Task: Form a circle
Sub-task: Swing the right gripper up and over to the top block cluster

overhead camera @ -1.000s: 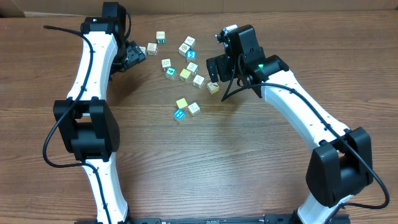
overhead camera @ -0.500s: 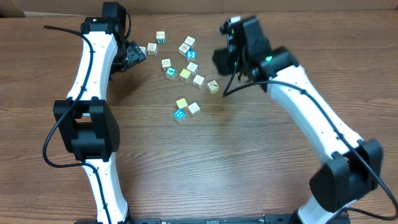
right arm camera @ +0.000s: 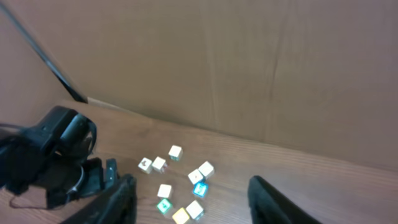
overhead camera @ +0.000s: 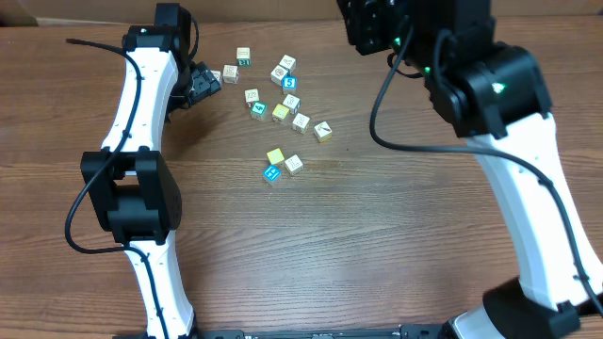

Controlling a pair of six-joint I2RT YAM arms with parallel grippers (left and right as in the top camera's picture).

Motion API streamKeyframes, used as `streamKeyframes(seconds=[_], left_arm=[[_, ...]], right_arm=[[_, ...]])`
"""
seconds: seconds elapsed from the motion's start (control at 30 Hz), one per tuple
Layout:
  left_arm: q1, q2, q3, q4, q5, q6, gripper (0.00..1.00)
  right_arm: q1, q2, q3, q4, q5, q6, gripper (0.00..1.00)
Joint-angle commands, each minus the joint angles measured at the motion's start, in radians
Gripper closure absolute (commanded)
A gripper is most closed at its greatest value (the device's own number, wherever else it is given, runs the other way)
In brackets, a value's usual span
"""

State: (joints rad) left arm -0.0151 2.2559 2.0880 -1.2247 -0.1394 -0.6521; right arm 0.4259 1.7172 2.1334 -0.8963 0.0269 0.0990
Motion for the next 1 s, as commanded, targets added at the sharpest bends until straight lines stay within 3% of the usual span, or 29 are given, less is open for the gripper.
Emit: streamKeyframes(seconds=[0.0, 0.33, 0.63, 0.97], left_arm=[[0.002, -0.011, 0.015, -0.001, -0.009, 0.002, 0.0], [0.002, -0.011, 0.015, -0.001, -0.008, 0.002, 0.0], [0.002, -0.011, 0.015, -0.001, -0.009, 0.002, 0.0], [0.002, -0.011, 0.015, -0.001, -0.009, 0.002, 0.01]], right_arm=[[-0.001, 0.083, -0.002, -0.001, 0.009, -0.019, 0.37], [-0.001, 0.344, -0.005, 0.002, 0.006, -0.079, 0.23], [-0.001, 0.587, -0.006, 0.114, -0.063, -0.077, 0.23], [0.002, 0.732, -0.007, 0.26, -0.126, -0.039, 0.23]])
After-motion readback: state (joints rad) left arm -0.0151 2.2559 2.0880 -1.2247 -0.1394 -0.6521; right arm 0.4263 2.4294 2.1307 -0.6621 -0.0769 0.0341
